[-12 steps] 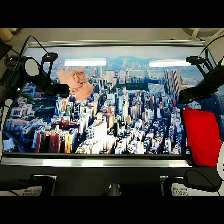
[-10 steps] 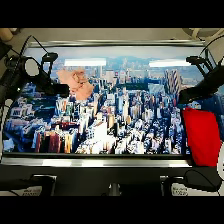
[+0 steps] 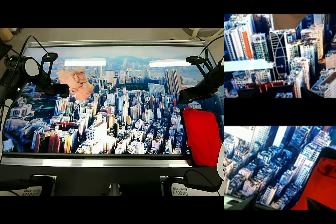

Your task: Fold the shirts.

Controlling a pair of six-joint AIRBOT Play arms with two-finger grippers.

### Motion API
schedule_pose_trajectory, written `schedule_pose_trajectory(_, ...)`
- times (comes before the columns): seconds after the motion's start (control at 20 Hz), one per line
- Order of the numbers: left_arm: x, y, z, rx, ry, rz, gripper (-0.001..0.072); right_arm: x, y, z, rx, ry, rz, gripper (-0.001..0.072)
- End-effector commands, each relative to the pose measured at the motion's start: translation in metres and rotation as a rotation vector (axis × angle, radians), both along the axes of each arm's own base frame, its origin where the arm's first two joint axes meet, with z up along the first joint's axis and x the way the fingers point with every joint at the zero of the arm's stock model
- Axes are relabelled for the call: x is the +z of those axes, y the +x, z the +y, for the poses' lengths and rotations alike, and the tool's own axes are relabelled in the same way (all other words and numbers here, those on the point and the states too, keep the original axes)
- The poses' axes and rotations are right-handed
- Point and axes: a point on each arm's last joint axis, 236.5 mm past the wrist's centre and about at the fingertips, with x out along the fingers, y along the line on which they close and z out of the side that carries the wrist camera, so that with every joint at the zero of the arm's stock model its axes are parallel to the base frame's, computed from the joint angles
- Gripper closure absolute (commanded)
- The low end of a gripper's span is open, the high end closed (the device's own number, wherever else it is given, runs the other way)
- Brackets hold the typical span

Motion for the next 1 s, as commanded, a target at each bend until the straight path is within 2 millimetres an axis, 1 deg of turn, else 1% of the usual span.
schedule_pose_trajectory(0.0,0.0,0.0,0.0,0.0,0.0,0.0,0.0083,0.0,0.0,0.0,0.001,0.001,0.001,0.0026)
schedule_pose_trajectory(0.1,0.0,0.001,0.0,-0.001,-0.001,-0.004,0.0083,0.0,0.006,0.0,-0.002,-0.002,-0.025,0.0026)
schedule_pose_trajectory(0.2,0.002,0.015,-0.005,-0.004,-0.015,-0.06,0.0083,0.001,0.013,-0.002,-0.005,-0.008,-0.054,0.0025)
schedule_pose_trajectory(0.35,-0.002,0.031,-0.009,-0.004,-0.026,-0.104,0.0083,0.002,0.02,-0.008,-0.013,-0.034,-0.082,0.0025)
schedule_pose_trajectory(0.5,-0.006,0.06,-0.014,0.032,-0.059,-0.191,0.0084,0.002,0.024,-0.012,-0.017,-0.048,-0.101,0.0025)
schedule_pose_trajectory(0.6,-0.005,0.092,-0.022,0.053,-0.099,-0.301,0.0063,0.002,0.024,-0.015,-0.021,-0.056,-0.097,0.0025)
schedule_pose_trajectory(0.65,-0.007,0.108,-0.017,0.087,-0.116,-0.335,0.0059,0.0,0.024,-0.014,-0.021,-0.053,-0.093,0.0026)
schedule_pose_trajectory(0.7,-0.013,0.122,-0.003,0.169,-0.142,-0.333,0.0058,0.0,0.024,-0.014,-0.02,-0.052,-0.091,0.0026)
schedule_pose_trajectory(0.75,-0.025,0.133,0.011,0.223,-0.165,-0.302,0.0016,0.0,0.028,-0.015,-0.022,-0.055,-0.107,0.0026)
schedule_pose_trajectory(0.8,-0.04,0.143,0.023,0.275,-0.205,-0.256,0.0012,0.0,0.03,-0.015,-0.022,-0.057,-0.117,0.0027)
schedule_pose_trajectory(0.85,-0.056,0.15,0.031,0.332,-0.275,-0.196,-0.0013,0.0,0.03,-0.015,-0.023,-0.056,-0.115,0.0027)
schedule_pose_trajectory(0.95,-0.085,0.162,0.034,0.42,-0.436,-0.094,-0.0013,0.001,0.036,-0.014,-0.022,-0.056,-0.142,0.0027)
